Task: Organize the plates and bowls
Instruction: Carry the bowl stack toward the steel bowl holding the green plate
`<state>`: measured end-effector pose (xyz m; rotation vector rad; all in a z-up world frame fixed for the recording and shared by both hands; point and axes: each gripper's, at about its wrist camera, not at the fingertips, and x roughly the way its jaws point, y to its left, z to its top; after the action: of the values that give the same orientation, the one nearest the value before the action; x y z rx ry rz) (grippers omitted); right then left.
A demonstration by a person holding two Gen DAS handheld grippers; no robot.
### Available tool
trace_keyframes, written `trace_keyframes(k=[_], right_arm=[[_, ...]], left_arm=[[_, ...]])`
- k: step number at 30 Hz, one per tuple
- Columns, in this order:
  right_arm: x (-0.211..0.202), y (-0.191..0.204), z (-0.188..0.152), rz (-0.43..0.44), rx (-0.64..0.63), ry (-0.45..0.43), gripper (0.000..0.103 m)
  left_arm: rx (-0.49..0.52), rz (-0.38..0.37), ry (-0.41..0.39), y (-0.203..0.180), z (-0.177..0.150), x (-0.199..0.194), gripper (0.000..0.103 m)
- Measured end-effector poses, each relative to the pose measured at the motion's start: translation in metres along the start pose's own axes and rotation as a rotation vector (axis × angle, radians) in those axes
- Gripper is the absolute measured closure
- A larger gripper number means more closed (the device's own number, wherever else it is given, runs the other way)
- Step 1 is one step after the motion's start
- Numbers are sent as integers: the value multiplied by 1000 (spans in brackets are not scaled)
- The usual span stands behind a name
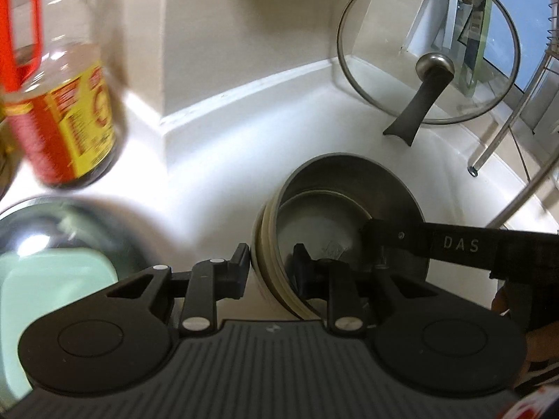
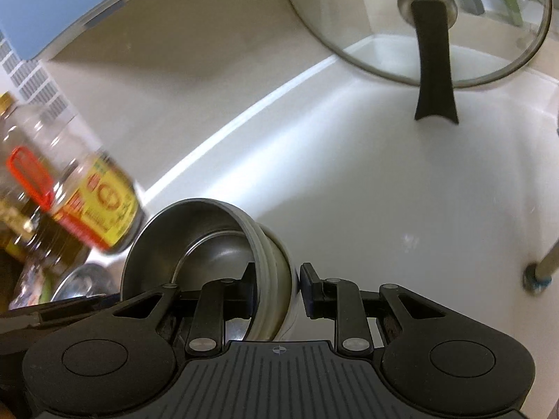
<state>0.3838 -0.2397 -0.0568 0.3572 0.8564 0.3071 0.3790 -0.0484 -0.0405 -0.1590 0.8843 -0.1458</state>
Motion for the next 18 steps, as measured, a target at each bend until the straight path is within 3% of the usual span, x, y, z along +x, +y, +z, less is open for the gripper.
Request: trace_keyframes(k=[18], right_arm=[[-23, 15, -40, 102, -121, 52, 77]], left_arm=[[-144, 129, -48, -9, -59, -49, 80]])
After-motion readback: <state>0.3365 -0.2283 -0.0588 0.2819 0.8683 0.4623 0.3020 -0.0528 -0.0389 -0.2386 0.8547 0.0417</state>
